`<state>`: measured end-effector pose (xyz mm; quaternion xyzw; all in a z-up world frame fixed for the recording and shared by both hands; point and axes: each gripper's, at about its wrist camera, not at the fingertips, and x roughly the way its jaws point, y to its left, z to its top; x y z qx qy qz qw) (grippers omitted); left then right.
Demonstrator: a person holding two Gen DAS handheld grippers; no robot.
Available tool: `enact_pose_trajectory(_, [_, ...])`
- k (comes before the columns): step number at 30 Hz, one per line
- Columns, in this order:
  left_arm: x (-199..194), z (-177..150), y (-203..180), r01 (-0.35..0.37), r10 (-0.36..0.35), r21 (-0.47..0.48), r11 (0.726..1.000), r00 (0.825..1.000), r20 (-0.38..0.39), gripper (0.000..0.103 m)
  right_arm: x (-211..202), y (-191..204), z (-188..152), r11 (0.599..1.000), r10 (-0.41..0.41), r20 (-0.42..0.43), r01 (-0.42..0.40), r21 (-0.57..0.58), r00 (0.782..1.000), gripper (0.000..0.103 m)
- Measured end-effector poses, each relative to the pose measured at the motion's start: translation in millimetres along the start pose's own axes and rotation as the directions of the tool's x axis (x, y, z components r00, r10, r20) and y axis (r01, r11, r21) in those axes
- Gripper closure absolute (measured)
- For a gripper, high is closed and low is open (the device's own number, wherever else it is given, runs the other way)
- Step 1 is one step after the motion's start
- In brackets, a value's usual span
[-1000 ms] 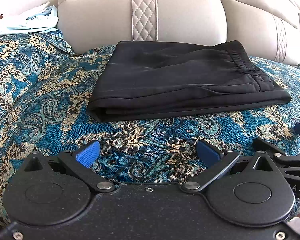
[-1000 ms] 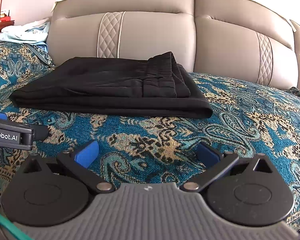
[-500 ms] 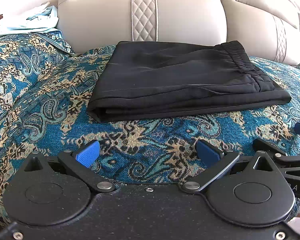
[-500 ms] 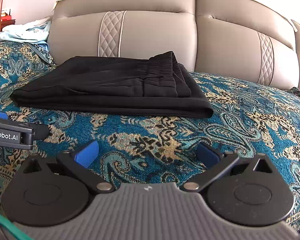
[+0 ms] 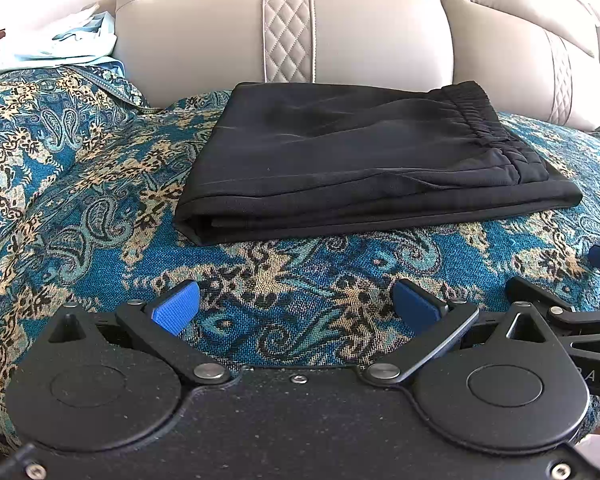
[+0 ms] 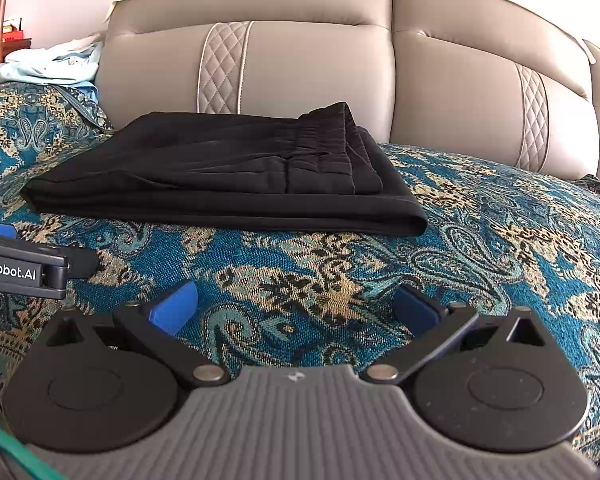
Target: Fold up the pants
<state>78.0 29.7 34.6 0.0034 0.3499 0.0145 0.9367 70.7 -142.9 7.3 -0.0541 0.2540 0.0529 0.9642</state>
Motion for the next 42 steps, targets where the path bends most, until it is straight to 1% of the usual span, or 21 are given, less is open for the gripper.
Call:
enact_pose_trajectory(34, [-0.9, 0.0, -1.0, 0.0, 0.0, 0.001, 1.0, 1.0, 0.001, 0.0, -0.6, -0.6, -1.0, 1.0, 0.001, 0.005, -0.001, -0.002, 1.0, 0.0])
enact_pose_trajectory(42, [-3.0, -2.4, -0.8, 0.01, -0.011, 0.011, 1.0, 0.999, 0.03, 0.0, -2.6, -2.3, -1.8, 1.0, 0.006, 0.003, -0.006, -0.007, 1.0, 0.0])
